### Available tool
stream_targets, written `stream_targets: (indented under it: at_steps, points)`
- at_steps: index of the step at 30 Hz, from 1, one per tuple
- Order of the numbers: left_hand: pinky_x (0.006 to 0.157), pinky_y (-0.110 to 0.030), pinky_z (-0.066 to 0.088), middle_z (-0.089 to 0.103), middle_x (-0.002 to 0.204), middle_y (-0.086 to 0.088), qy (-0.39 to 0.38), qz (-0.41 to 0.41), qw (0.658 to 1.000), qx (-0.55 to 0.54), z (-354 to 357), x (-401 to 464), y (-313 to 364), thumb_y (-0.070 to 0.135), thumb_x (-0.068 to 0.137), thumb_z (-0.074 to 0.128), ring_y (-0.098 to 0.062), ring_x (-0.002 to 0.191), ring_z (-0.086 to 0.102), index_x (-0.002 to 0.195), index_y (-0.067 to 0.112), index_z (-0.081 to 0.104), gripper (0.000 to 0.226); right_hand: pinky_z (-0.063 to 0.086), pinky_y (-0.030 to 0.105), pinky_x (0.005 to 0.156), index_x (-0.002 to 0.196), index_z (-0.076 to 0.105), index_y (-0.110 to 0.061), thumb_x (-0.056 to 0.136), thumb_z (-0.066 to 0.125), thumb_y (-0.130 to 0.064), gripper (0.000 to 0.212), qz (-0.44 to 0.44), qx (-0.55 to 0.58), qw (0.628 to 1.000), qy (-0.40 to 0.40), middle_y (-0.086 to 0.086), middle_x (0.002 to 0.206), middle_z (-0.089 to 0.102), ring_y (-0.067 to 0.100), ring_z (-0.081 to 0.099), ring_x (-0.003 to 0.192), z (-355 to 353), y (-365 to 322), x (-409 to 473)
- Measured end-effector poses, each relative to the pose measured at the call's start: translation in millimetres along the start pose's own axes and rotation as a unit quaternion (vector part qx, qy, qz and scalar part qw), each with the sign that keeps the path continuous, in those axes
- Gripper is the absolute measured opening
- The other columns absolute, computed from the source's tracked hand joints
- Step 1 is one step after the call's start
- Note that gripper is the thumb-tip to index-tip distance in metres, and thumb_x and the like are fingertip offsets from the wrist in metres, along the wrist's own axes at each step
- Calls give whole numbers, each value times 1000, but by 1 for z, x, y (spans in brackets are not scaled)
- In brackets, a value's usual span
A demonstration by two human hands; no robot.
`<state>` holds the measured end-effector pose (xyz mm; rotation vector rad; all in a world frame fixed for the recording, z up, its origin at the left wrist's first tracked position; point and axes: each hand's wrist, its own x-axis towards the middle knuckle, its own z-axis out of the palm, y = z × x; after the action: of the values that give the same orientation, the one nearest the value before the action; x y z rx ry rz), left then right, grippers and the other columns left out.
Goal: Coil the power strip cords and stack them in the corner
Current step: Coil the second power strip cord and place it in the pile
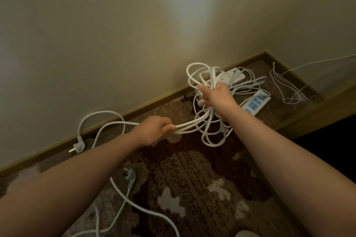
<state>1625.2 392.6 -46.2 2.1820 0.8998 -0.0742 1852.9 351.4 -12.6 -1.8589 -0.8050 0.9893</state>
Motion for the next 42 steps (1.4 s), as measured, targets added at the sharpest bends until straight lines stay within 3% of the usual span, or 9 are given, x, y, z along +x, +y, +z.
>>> stream_targets:
  at_steps: [5, 10, 17, 24, 27, 31, 36, 39, 42]
  points:
    - [69, -28, 41, 58, 74, 7, -51, -22, 996, 71, -29, -20, -41, 32, 96, 49, -15, 77, 56, 78, 25, 59, 22, 41, 26, 49, 81, 59, -18, 97, 61, -30, 21, -72, -58, 996, -17, -10, 54, 56, -1, 53, 41, -14, 9, 0]
    - [70, -19, 39, 67, 86, 4, 5, -84, 996, 25, -61, -45, -76, 29, 94, 53, -11, 84, 60, 91, 20, 71, 20, 42, 14, 50, 83, 63, -26, 98, 60, -26, 15, -108, -97, 989, -20, -20, 51, 61, -6, 57, 47, -24, 14, 2]
    - [67, -24, 39, 60, 66, 11, 44, -120, 991, -47, -70, -66, -88, 24, 94, 55, 7, 58, 52, 78, 20, 70, 22, 44, 33, 58, 84, 62, -13, 96, 62, -33, 24, -78, -88, 991, 61, 0, 62, 55, 12, 54, 51, -43, 10, 19]
    - [70, -17, 36, 68, 97, 5, -11, -34, 999, 19, -56, -42, -50, 22, 93, 56, -7, 90, 59, 104, 13, 71, 21, 42, 31, 53, 71, 57, -14, 95, 62, -35, 33, -108, -124, 986, 19, 1, 57, 51, 11, 50, 45, -22, 8, 15]
    - [68, -19, 39, 66, 89, 6, -51, -37, 997, 52, -53, -41, -51, 23, 94, 55, -8, 86, 60, 102, 16, 72, 20, 43, 33, 59, 87, 64, -4, 95, 63, -34, 32, -127, -174, 977, -1, 9, 67, 57, 21, 57, 60, -23, 7, 18]
    - [81, -20, 41, 67, 113, -4, -50, -93, 994, 30, -55, -57, -77, 19, 95, 54, -14, 101, 60, 117, 11, 67, 27, 43, 33, 60, 95, 60, -13, 95, 63, -36, 23, -117, -275, 954, 11, 4, 79, 62, 20, 61, 73, -35, 18, 27]
    - [57, -14, 42, 71, 74, 1, 42, -188, 974, -119, -64, -81, -113, 14, 95, 52, -3, 63, 55, 117, 9, 66, 27, 33, 31, 55, 80, 50, -17, 95, 62, -37, 28, -98, -357, 928, 31, 0, 71, 53, 20, 54, 66, -48, 31, 33]
    - [87, -28, 44, 69, 112, -11, 41, -178, 980, -80, -69, -85, -119, 13, 94, 54, -18, 99, 62, 114, 11, 67, 24, 40, 33, 63, 96, 57, -16, 95, 62, -39, 23, -112, -324, 938, 48, -1, 75, 56, 20, 55, 70, -44, 28, 33]
    - [79, -18, 37, 68, 115, -3, -1, -98, 994, 43, -67, -68, -91, 23, 94, 55, -13, 103, 60, 112, 17, 69, 24, 41, 29, 61, 90, 60, -25, 95, 63, -35, 12, -141, -262, 955, -4, -6, 73, 60, 9, 59, 66, -27, 15, 26]
